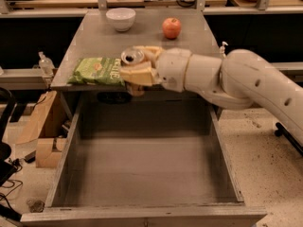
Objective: Place orange can into top drawer
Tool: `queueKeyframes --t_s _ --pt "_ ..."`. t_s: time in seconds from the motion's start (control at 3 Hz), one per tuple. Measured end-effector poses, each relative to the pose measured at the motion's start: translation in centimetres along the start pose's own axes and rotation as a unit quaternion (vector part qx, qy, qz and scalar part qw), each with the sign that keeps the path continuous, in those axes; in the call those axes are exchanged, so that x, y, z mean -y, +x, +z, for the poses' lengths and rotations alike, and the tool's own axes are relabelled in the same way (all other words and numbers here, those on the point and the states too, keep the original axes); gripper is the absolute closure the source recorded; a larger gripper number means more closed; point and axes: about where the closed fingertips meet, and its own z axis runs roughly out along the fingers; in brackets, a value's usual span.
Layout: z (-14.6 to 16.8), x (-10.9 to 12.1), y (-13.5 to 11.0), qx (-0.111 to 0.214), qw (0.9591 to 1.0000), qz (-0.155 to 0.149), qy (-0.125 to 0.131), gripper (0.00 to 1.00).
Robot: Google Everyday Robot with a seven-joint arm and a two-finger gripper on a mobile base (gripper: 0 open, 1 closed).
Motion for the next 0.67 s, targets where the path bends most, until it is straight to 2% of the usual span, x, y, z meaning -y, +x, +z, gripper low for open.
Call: queueKeyframes --t_s 0.33,0.67 --pt "-1.91 -3.85 3.08 -0.022 0.9987 0.018 -0.042 1.00" --pt "-1.91 -3.85 3.08 -0.022 0.9987 0.018 -0.042 1.00"
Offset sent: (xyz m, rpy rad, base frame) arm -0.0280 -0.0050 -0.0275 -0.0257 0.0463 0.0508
